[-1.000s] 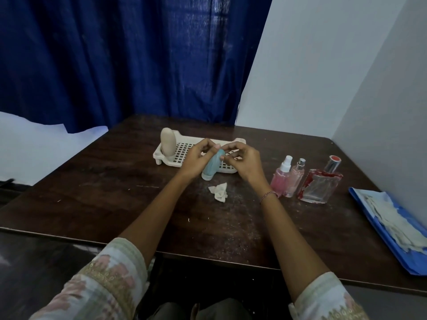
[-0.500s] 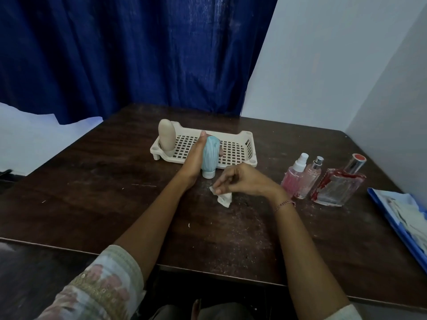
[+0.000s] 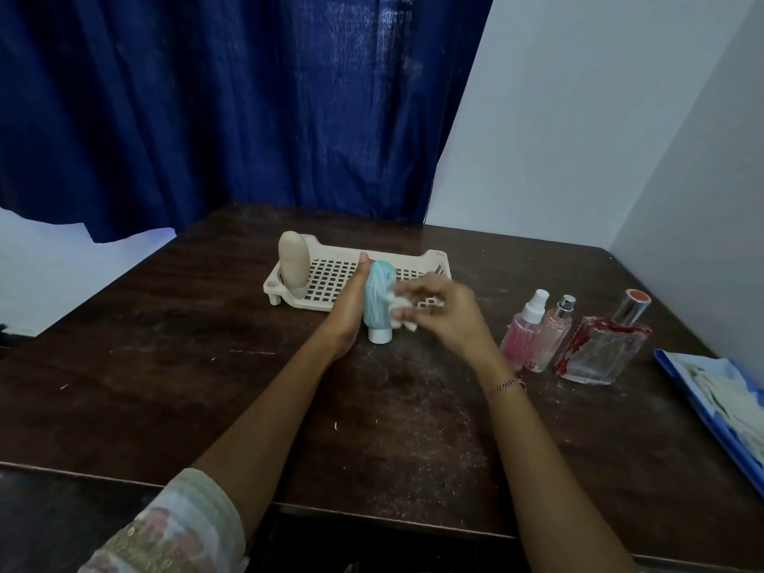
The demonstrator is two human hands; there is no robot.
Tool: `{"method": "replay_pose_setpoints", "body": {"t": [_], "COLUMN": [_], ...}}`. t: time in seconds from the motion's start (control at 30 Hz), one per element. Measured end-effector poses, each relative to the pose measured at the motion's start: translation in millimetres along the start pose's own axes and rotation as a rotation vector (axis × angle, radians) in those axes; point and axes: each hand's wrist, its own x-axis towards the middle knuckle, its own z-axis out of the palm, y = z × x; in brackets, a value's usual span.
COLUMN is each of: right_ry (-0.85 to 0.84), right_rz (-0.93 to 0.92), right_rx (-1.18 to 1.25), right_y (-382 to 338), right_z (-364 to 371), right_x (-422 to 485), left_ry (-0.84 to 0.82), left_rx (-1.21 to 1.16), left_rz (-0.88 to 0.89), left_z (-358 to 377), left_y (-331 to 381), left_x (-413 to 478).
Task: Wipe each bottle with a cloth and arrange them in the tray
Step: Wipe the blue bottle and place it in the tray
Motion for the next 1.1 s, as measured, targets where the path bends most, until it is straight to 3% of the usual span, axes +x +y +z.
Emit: {"method": "replay_pose_setpoints", "body": {"t": [0.07,0.17,0.37,0.57,0.77,1.0,1.1], "right_ry": [0.348,0.522,0.431,0.464,0.499,0.420,0.455], "right_rz": [-0.018,-0.041,-0.142,-0.293,-0.185,-0.374,-0.362], "right_rx": [0.140,0.160,-0.015,-0.297,-0.259,-0.273,-0.289], "right_y": [-2,-2,-5,-7,4,-6,-1], "right_z": [1,6,28,37,21,27,25], "right_x": [2,2,0,1,6,0,4], "left_ry": [0.011,-0.027,-0.070,-0.070,-0.121,-0.162,-0.192], "left_rx": [0.026,0.046,-0.034,-0.036,0.040,0.032,0.042], "left_rz": [0.004,-0.011,-0.001,0.061,0.031,0.114,0.118], "left_z": [4,12,13,14,15,13,12], "left_y": [-3,-2,-5,-7,-6,-1,2], "left_x": [0,-5,-5,-6,-8,-12,-12]}}
